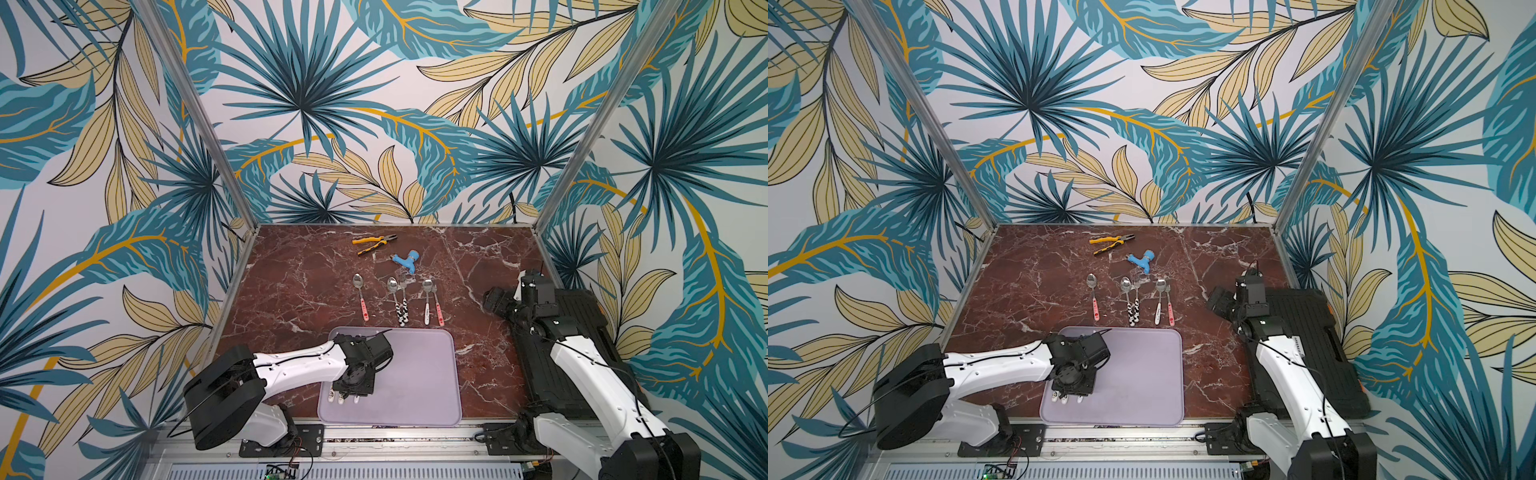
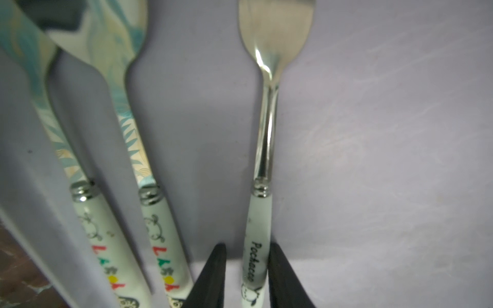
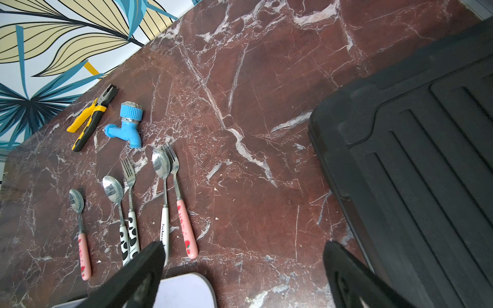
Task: Set the spoon and fork side by side
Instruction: Place the fork on the tray, then pick up the spoon from the center of the board.
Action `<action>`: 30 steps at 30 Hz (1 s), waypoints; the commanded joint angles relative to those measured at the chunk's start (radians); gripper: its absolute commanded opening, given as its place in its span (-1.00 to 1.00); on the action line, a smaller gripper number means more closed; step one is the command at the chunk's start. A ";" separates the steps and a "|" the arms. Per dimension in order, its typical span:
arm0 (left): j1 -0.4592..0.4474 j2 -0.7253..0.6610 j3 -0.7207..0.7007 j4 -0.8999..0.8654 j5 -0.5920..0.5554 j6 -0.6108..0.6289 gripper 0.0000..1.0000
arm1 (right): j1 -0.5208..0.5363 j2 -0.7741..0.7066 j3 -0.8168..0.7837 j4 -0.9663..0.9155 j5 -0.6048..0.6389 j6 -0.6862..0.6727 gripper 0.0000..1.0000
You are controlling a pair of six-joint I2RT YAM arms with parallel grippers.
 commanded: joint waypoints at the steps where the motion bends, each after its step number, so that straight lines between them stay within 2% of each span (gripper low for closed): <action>1: -0.004 -0.022 0.041 -0.013 -0.017 0.001 -0.30 | -0.001 0.000 -0.016 -0.025 0.014 -0.004 0.96; 10: -0.002 -0.093 0.143 -0.052 -0.062 0.061 -0.24 | -0.001 -0.002 -0.018 -0.022 0.013 -0.005 0.97; 15: 0.004 -0.064 0.245 -0.065 -0.088 0.128 -0.16 | -0.001 -0.002 -0.019 -0.018 0.012 -0.004 0.97; 21: 0.026 0.059 0.388 -0.019 -0.075 0.205 -0.11 | 0.000 -0.004 -0.020 -0.017 0.011 -0.007 0.97; 30: 0.058 0.357 0.690 -0.001 -0.031 0.308 -0.09 | 0.000 -0.024 -0.028 -0.024 0.009 -0.004 0.97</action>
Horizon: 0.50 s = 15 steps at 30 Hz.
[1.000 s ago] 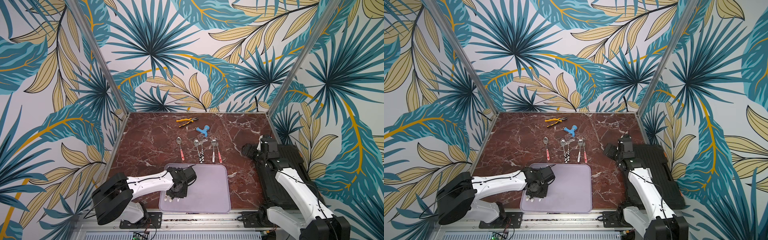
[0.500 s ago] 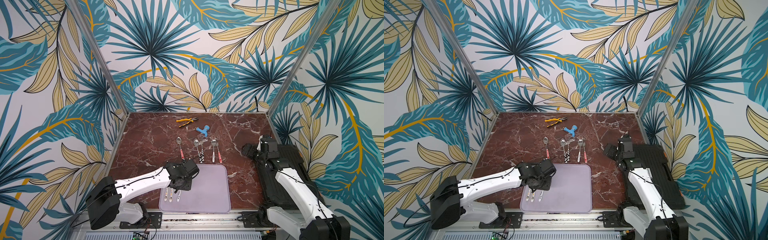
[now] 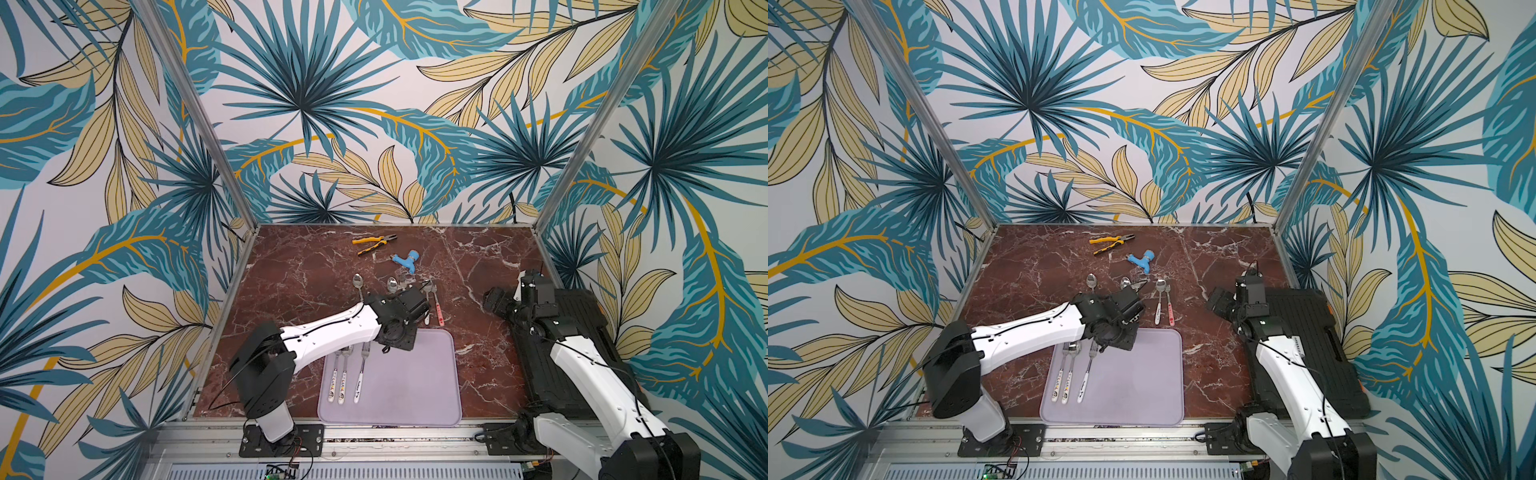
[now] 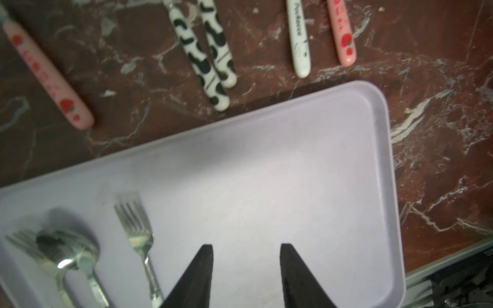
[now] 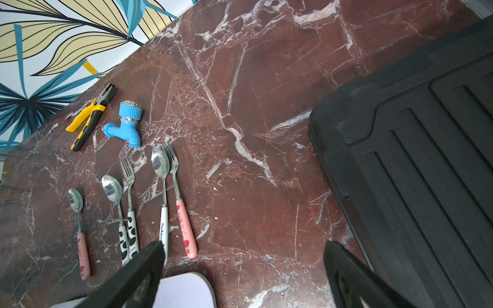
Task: Set the spoon and fork side by side
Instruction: Pick up the spoon from the center of the board.
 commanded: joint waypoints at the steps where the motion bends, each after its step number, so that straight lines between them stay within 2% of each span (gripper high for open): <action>1: 0.019 0.080 0.112 0.023 0.025 0.062 -0.09 | 0.000 -0.026 -0.027 -0.024 0.007 -0.001 0.97; 15: 0.080 0.452 0.499 -0.003 0.068 0.120 -0.09 | -0.001 -0.074 -0.050 -0.058 -0.003 0.001 0.97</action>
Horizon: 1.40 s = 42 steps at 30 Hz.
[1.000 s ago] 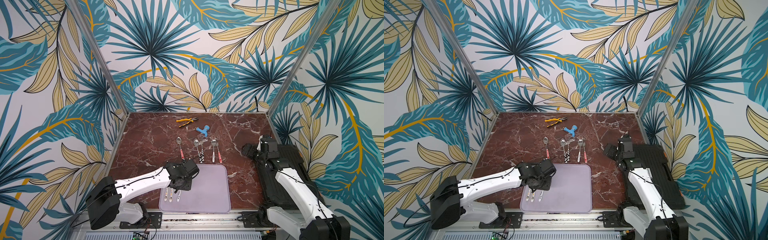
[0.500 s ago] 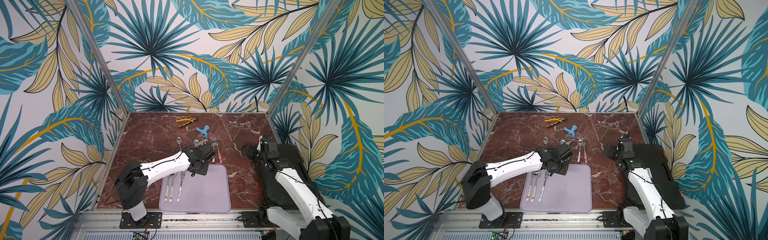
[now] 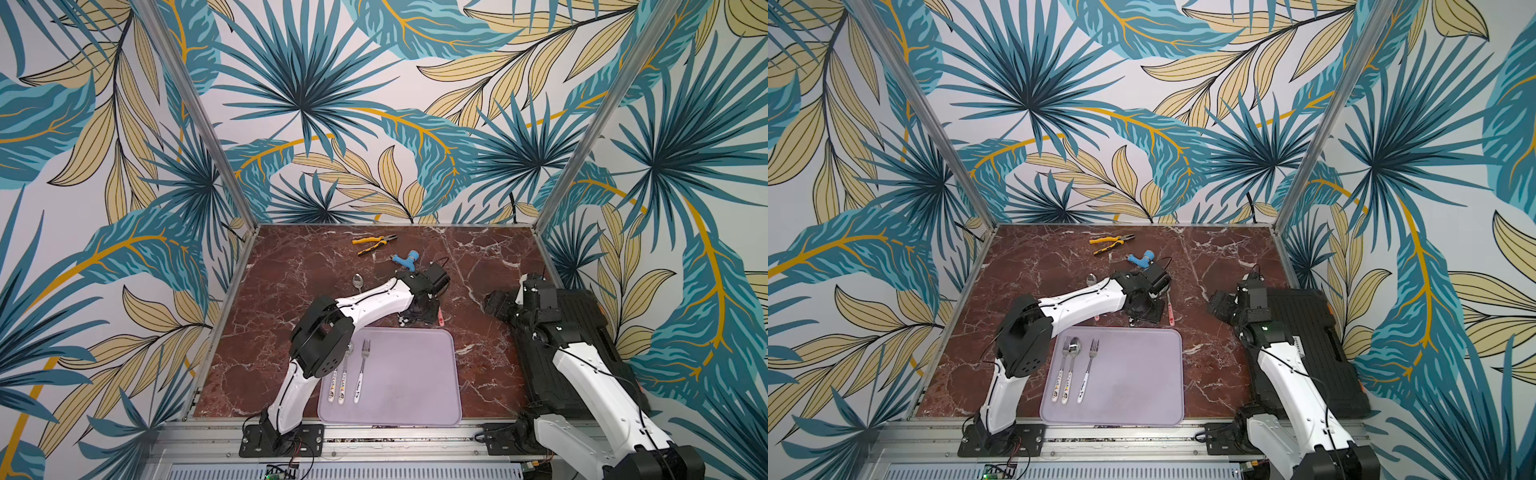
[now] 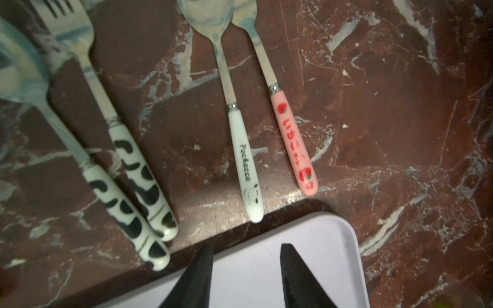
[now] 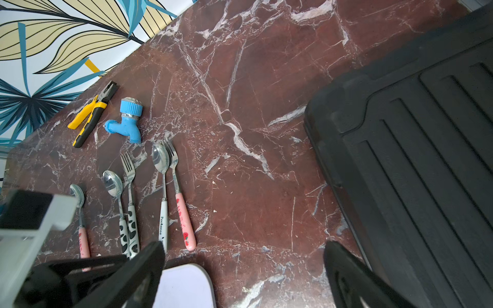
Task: Set the spoon and fork side by side
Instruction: Pick up the spoon from the center of the board.
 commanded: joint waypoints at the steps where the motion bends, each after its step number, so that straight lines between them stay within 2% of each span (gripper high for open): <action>1: 0.010 0.053 0.098 -0.030 0.001 0.030 -0.09 | -0.001 -0.018 -0.027 -0.031 -0.002 0.000 0.97; 14: 0.023 0.213 0.254 -0.105 -0.032 0.041 -0.12 | -0.001 -0.017 -0.027 -0.028 -0.002 -0.013 0.97; 23: 0.034 0.267 0.303 -0.151 -0.051 0.041 -0.52 | -0.001 -0.023 -0.025 -0.030 0.001 -0.014 0.98; 30: 0.034 0.251 0.309 -0.155 -0.052 0.025 -0.89 | -0.001 -0.028 -0.024 -0.032 0.001 -0.015 0.97; 33: 0.035 0.224 0.299 -0.144 -0.053 0.014 -0.99 | 0.000 -0.035 -0.025 -0.033 0.003 -0.014 0.98; 42: 0.034 0.087 0.217 -0.070 -0.049 0.005 -1.00 | -0.001 -0.048 -0.026 -0.034 0.001 -0.015 0.98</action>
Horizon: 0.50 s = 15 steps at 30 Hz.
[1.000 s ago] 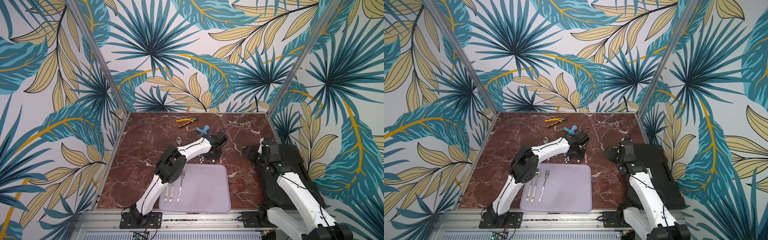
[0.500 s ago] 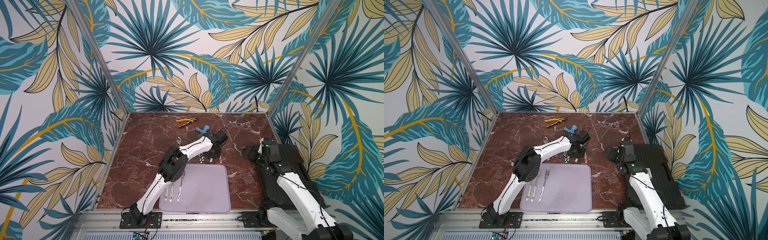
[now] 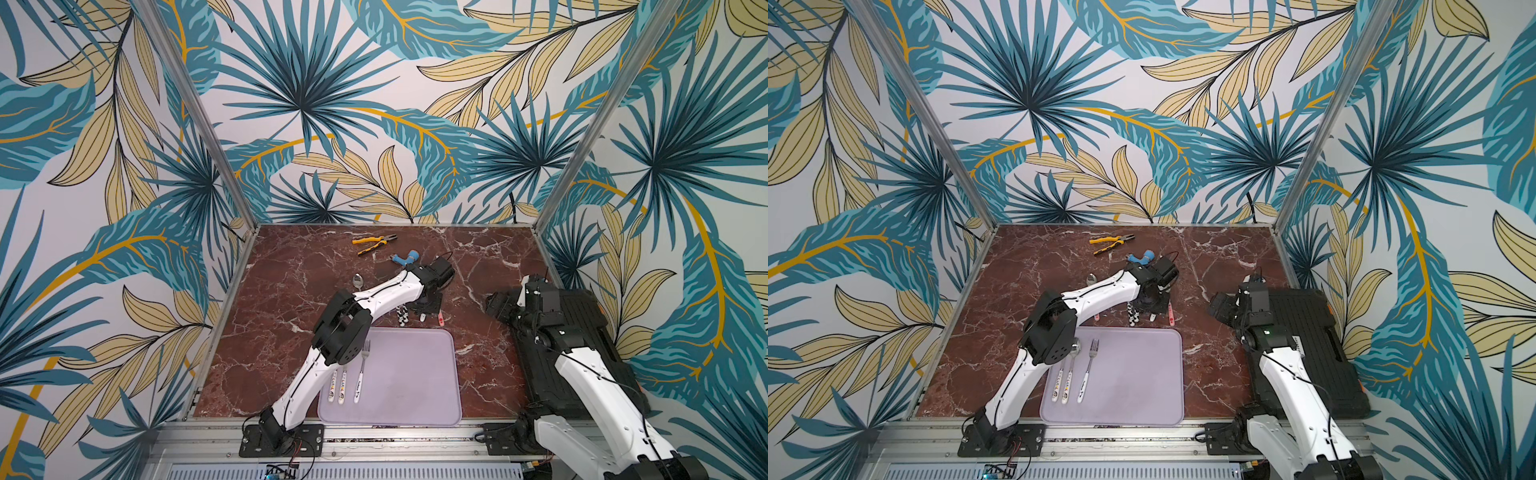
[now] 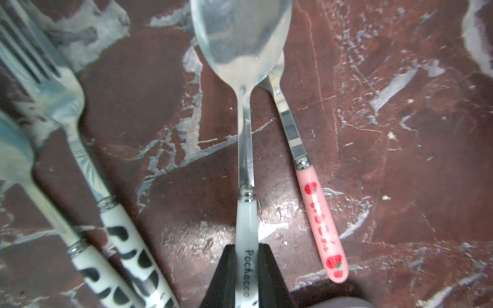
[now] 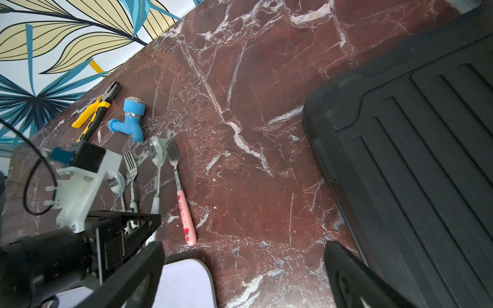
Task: Set the spoon and fork side by side
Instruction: Pick up the spoon from the center of the board.
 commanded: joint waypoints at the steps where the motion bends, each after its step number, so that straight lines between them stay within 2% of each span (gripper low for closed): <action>1: 0.005 -0.104 -0.044 0.044 -0.004 -0.005 -1.00 | -0.001 -0.015 -0.023 -0.015 0.001 -0.012 0.98; 7: -0.003 -0.223 -0.183 0.092 0.004 -0.031 -1.00 | 0.001 -0.013 -0.023 -0.015 0.000 -0.010 0.98; 15: -0.041 -0.453 -0.502 0.152 -0.041 -0.093 -1.00 | 0.000 -0.015 -0.025 -0.009 -0.005 -0.007 0.98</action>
